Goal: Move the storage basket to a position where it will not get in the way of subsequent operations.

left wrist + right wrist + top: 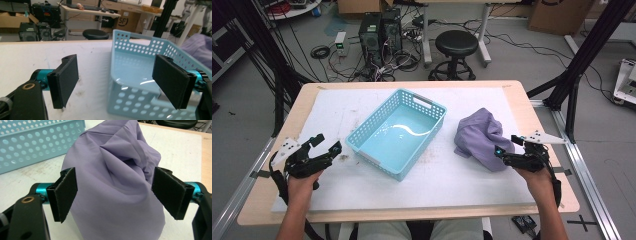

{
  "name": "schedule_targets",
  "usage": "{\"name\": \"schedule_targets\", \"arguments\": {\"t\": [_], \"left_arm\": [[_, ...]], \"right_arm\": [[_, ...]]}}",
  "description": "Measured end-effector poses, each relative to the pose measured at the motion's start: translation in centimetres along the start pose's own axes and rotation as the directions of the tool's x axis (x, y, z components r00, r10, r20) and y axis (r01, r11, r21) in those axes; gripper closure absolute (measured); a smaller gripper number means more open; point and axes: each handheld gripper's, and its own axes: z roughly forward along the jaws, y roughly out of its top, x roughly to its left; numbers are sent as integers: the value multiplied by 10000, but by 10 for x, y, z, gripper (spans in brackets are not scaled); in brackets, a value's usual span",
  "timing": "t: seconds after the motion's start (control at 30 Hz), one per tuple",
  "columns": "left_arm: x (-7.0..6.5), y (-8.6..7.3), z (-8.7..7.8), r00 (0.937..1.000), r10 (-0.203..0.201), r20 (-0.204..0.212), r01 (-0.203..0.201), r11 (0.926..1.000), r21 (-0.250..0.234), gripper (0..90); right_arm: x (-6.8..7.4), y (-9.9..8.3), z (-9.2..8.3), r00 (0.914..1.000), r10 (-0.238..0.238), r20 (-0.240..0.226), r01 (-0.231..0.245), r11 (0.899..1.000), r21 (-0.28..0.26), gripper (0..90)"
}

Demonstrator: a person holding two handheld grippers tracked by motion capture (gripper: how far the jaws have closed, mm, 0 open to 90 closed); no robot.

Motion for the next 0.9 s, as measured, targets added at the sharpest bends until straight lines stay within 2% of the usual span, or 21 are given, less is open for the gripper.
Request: {"name": "schedule_targets", "arguments": {"t": [0.13, 0.17, 0.2, 0.23, 0.27, 0.37, 0.5, 0.63, 0.7, 0.73, 0.77, 0.83, 0.87, 0.9], "left_arm": [[-2, 13, 13, 9995, 172, 271, -180, 9994, 289, 210], [-2, 16, 17, 9994, 178, 289, -190, 9989, 439, 210], [-1, 20, 28, 9989, 202, 423, -236, 9963, 826, 214], [-1, 20, 28, 9989, 202, 423, -236, 9963, 826, 215], [-1, 22, 34, 9985, 259, 479, -310, 9936, 1085, 215], [-1, 24, 51, 9981, 298, 535, -394, 9814, 1877, 271], [1, 22, 69, 9997, 188, 177, -230, 9612, 2749, 314], [1, 19, 76, 9995, 69, 309, -161, 9509, 3090, 385], [1, 17, 79, 9995, 81, 310, -181, 9421, 3348, 435], [1, 15, 82, 9990, 190, 411, -328, 9306, 3647, 484], [1, 15, 82, 9990, 190, 411, -328, 9306, 3647, 515], [0, 13, 85, 9978, 335, 565, -528, 9205, 3872, 544], [0, 12, 86, 9969, 478, 622, -685, 9164, 3945, 619], [-1, 11, 86, 9962, 567, 660, -784, 9138, 3985, 619]], "right_arm": [[-2, 0, -1, 10000, 44, -4, -44, 10000, -58, 210], [-2, 0, -1, 10000, 20, -12, -20, 10000, -58, 210], [-3, 0, -1, 10000, 27, -11, -27, 10000, -51, 210], [-3, 0, -1, 10000, 27, -11, -27, 10000, -51, 210], [-3, 0, 0, 10000, 25, -15, -25, 10000, -50, 210], [-4, 0, 0, 10000, 79, -32, -79, 10000, -56, 210], [-2, 2, 0, 9995, 186, -241, -191, 9996, -183, 210], [-2, 1, 0, 9995, 193, -245, -196, 9997, -152, 210], [-4, 0, 0, 9996, 226, -195, -228, 9997, -103, 210], [-5, 0, 0, 9992, 367, -141, -368, 9993, -53, 210], [-5, 0, 0, 9992, 367, -141, -368, 9993, -53, 210], [-5, 0, 0, 9992, 388, -115, -389, 9992, -69, 210], [-5, 0, 0, 9991, 397, -115, -398, 9992, -41, 210], [-5, 0, 0, 9991, 397, -115, -398, 9992, -41, 210]]}}
